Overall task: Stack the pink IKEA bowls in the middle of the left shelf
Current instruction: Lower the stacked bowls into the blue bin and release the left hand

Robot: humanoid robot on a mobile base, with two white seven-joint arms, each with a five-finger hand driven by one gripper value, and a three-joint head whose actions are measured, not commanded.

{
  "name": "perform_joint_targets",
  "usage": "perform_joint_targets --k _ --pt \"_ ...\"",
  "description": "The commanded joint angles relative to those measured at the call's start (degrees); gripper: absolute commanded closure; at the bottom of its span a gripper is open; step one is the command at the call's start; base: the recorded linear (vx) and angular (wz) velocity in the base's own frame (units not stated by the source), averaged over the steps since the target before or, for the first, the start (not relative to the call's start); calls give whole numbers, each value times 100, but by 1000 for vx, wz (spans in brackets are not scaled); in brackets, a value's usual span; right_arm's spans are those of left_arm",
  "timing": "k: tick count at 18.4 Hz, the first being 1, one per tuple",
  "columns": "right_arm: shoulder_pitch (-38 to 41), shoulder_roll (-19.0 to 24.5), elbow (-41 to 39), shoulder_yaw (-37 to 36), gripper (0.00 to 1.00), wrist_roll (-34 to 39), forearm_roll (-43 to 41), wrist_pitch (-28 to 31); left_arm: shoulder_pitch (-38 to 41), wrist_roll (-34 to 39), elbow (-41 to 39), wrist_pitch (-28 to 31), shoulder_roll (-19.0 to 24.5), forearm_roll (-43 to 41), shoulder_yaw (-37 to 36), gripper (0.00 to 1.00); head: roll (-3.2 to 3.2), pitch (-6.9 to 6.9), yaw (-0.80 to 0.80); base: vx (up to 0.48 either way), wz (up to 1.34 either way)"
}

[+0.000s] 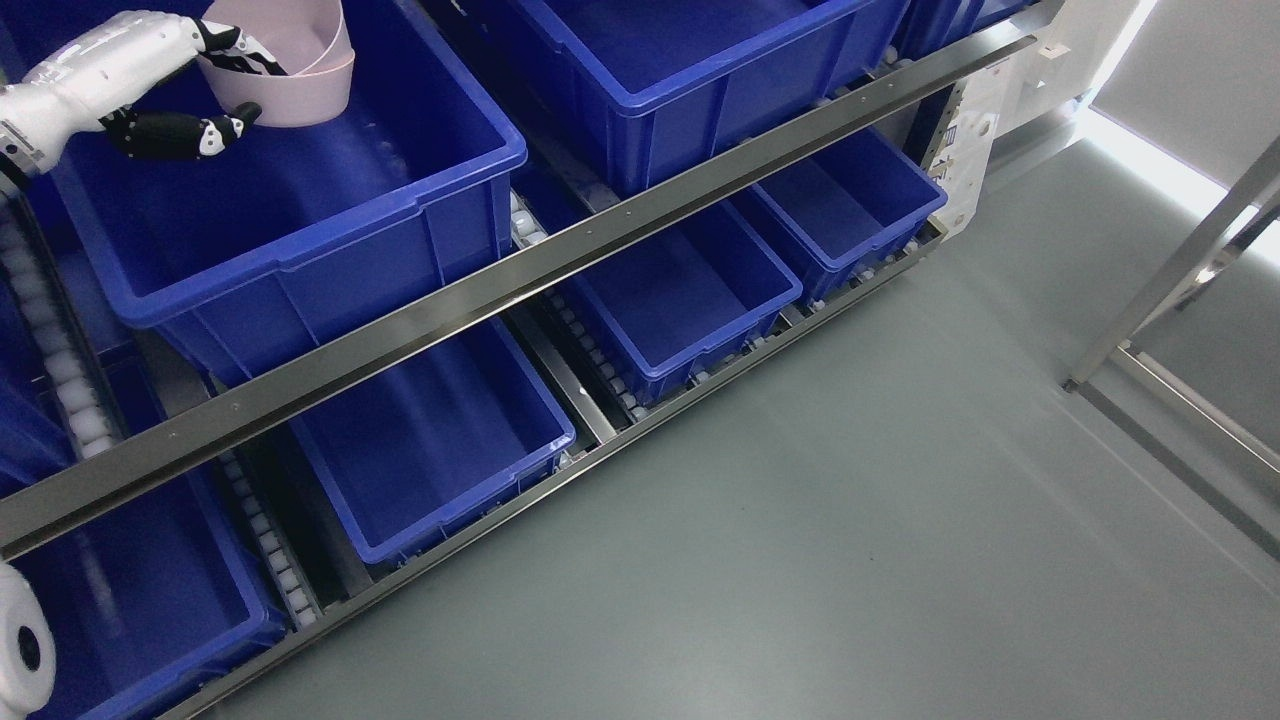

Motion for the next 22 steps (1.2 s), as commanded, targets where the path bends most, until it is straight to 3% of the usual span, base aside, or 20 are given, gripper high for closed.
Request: perform_joint_targets --k 1,9,13,15,19,22 --pt "167 -100 -193 -62 0 -3 -126 -6 -44 213 1115 0 159 -205 -320 94 0 0 0 12 114" --pt "167 -100 -193 -62 0 -3 -126 3 -70 425 1326 88 -200 -135 -698 92 0 -1 0 37 278" --pt "167 -100 -193 -62 0 -3 -126 -6 -614 364 1317 88 -1270 -152 -698 91 0 -1 0 29 134" --pt "167 -100 -193 -70 0 -3 -126 -6 -825 407 1344 166 -1598 -196 -812 92 0 -1 0 -18 33" --pt "167 -100 -193 -62 0 -3 -126 2 -888 443 1379 799 -1494 -205 -1338 92 0 -1 0 -3 6" --pt "167 -100 -193 -62 0 -3 -126 -6 -922 443 1624 923 -1327 -205 -1691 92 0 -1 0 4 -30"
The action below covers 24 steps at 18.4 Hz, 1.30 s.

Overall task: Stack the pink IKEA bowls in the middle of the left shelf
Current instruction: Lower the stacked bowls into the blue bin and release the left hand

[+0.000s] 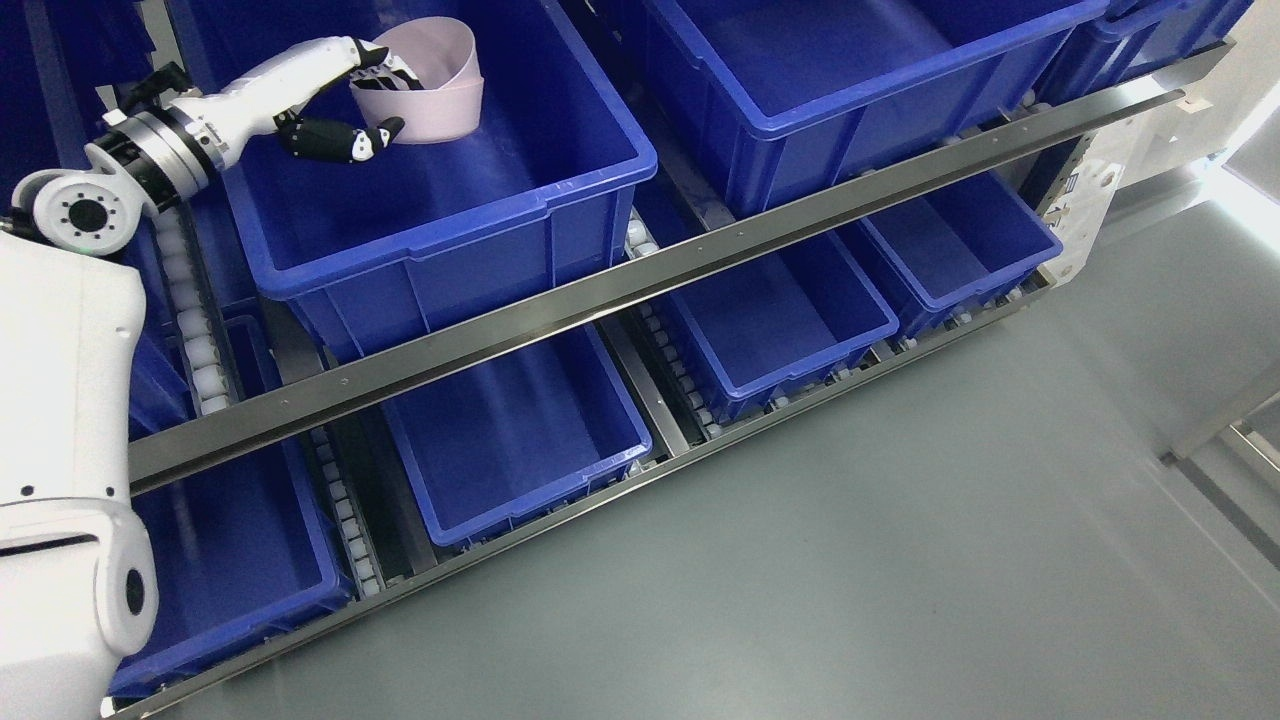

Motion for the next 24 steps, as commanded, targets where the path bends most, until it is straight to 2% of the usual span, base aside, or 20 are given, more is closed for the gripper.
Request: perform_joint_targets --k 1,3,7,12,14,16,19,21,22,24 --pt "166 -100 -193 -70 0 -27 -1 1 -175 2 405 146 -354 -13 -805 91 0 0 0 0 0" --pt "166 -100 -193 -70 0 -27 -1 1 -167 2 405 146 -345 -13 -805 89 0 0 0 0 0" --pt "166 -100 -193 -70 0 -27 -1 1 -193 2 396 155 -301 -4 -770 75 0 0 0 0 0" --pt "166 -100 -193 -70 0 -27 -1 -8 -263 -69 239 146 -222 4 -805 43 0 0 0 0 0" --pt "166 -100 -193 -62 0 -27 -1 1 -255 -34 133 190 -239 39 -718 33 0 0 0 0 0" --pt "166 -100 -193 -62 0 -27 -1 1 -333 150 -156 662 -422 223 -176 22 0 0 0 0 0" --pt "166 -100 -193 -70 0 -27 -1 -8 -351 335 -779 1471 -1562 785 687 22 0 0 0 0 0" --pt "166 -100 -193 -62 0 -27 -1 1 -343 510 -1114 1745 -1598 1014 935 22 0 0 0 0 0" --pt "166 -100 -193 -62 0 -27 -1 1 -325 625 -1133 1746 -1598 1328 787 22 0 0 0 0 0" --pt "166 -100 -193 -62 0 -27 -1 -8 -272 940 -1185 1929 -1598 2740 -238 22 0 0 0 0 -8"
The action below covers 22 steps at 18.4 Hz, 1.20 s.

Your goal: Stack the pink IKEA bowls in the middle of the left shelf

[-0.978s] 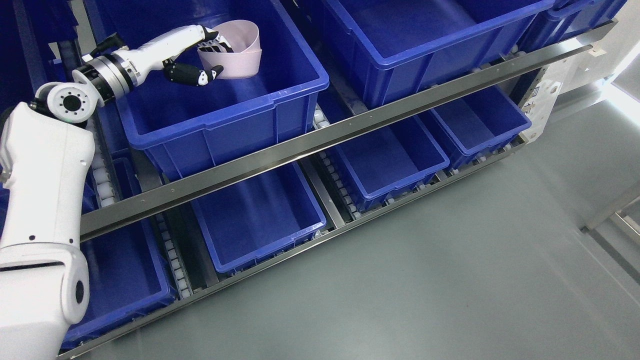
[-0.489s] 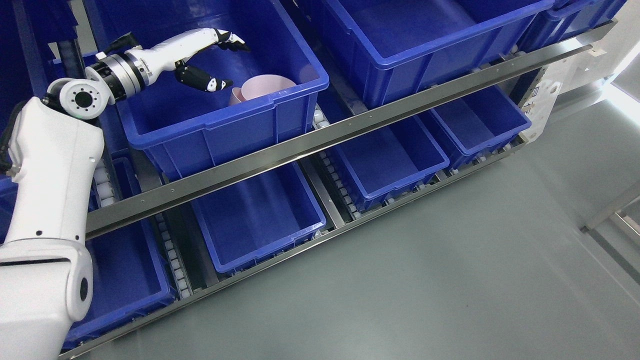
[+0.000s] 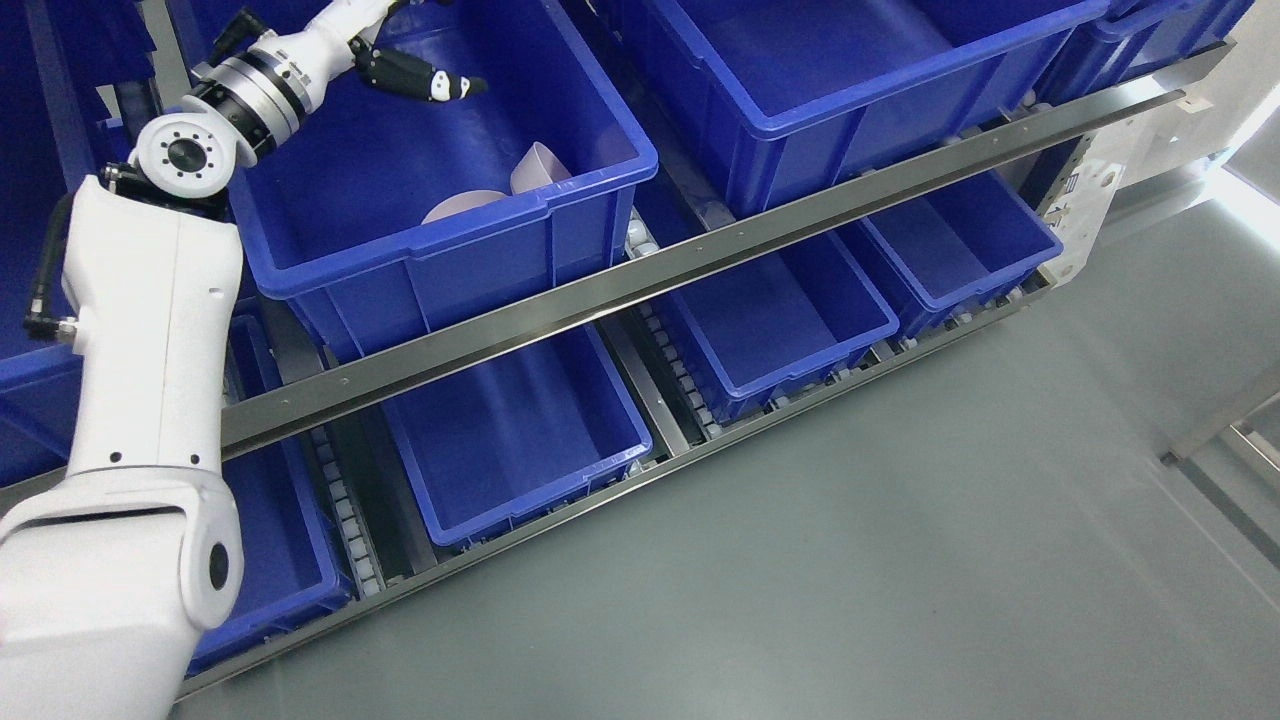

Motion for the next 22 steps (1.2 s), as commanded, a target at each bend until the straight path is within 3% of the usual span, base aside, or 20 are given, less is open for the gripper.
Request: perform_joint_targets --k 1,3,7,11,15,19,22 --pt "166 -100 -193 -70 0 1 -19 10 76 562 -883 428 -698 2073 -524 20 0 0 0 0 -15" --pt "166 -100 -193 -62 0 1 -19 11 112 1202 -1190 754 -698 2566 -1129 9 0 0 0 0 0" --pt "166 -100 -193 -62 0 1 -19 2 533 1688 -2182 1167 -698 3420 -2668 1 0 0 0 0 0" --pt "166 -100 -193 -62 0 1 -19 10 928 2408 -3026 1239 -698 3737 -3986 1 0 0 0 0 0" --pt "166 -100 -193 -62 0 1 -19 2 1568 2638 -3467 1230 -698 3737 -5041 0 0 0 0 0 0" --pt "166 -100 -193 -62 0 1 -19 2 2605 2585 -3529 915 -698 3729 -5369 0 0 0 0 0 0" --pt "166 -100 -193 -70 0 1 -19 2 3484 2550 -3520 764 -698 3711 -5221 0 0 0 0 0 0"
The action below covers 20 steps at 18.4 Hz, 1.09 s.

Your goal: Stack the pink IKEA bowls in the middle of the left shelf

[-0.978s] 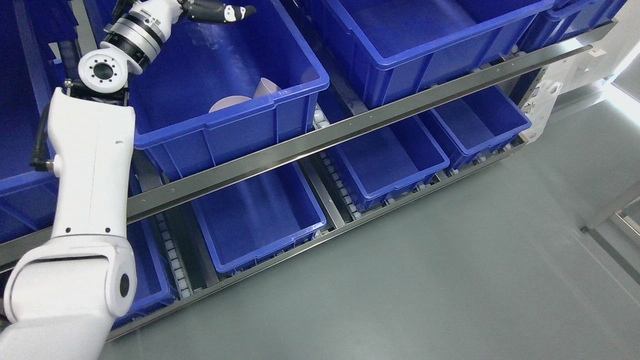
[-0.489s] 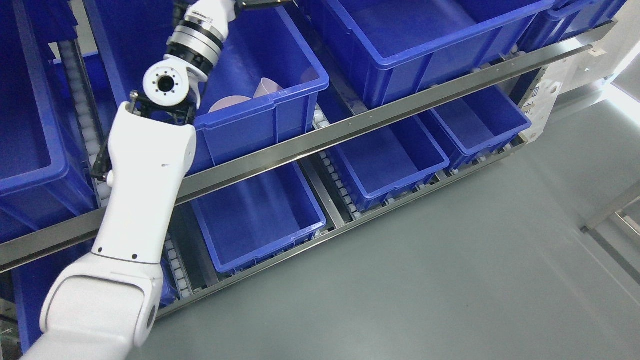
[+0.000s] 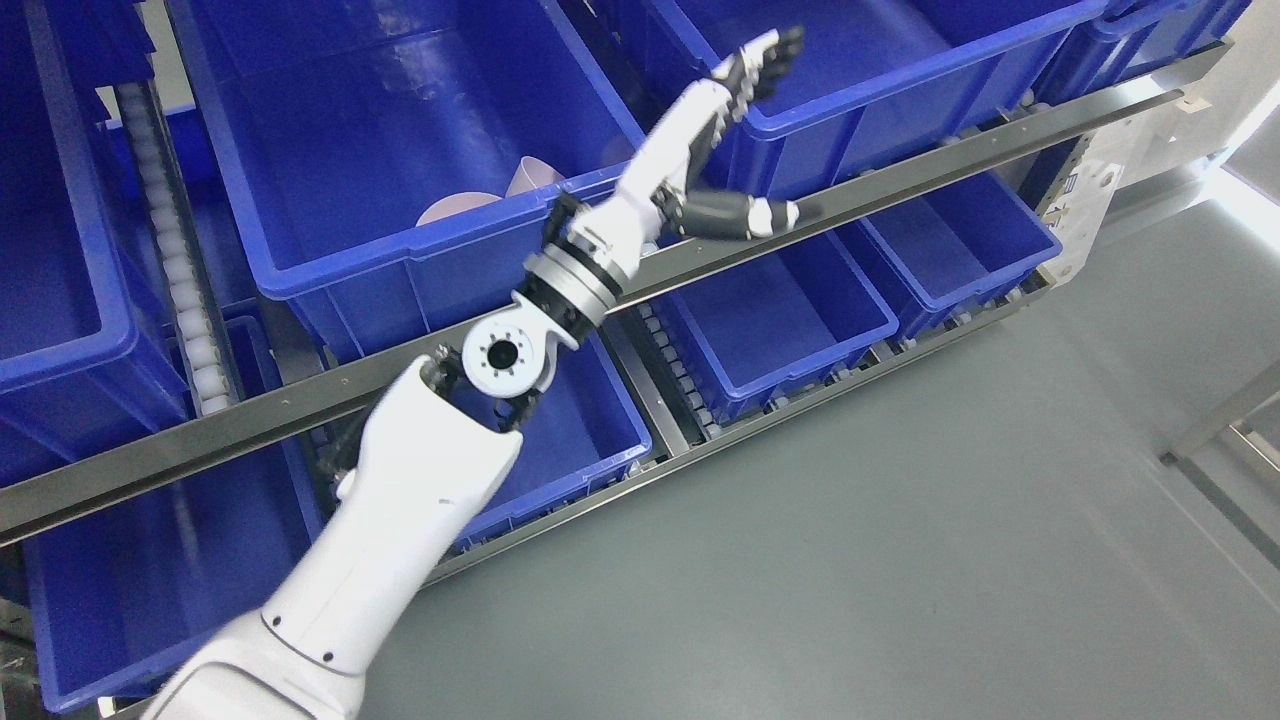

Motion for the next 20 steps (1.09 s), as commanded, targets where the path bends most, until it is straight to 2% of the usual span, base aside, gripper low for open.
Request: perform_joint_targets --k 1,5,9,13,17,20 --pt "167 -100 -193 -62 0 2 0 3 1564 -41 -796 -186 7 79 -1193 0 0 0 0 0 0" --pt "167 -100 -193 -70 0 2 0 -6 2339 -41 -796 -362 7 79 -403 0 0 0 0 0 0" --pt "167 -100 -193 -62 0 2 0 3 3033 -50 -805 -528 7 88 1109 0 0 0 0 0 0" --pt "167 -100 -193 -70 0 2 0 3 3771 -50 -866 -1222 13 79 1673 0 0 0 0 0 0" --pt "167 -100 -193 -62 0 2 0 3 3808 -41 -840 -1180 7 97 2525 0 0 0 0 0 0" --pt "167 -100 -193 -62 0 2 0 3 3773 -41 -831 -925 7 114 2702 0 0 0 0 0 0"
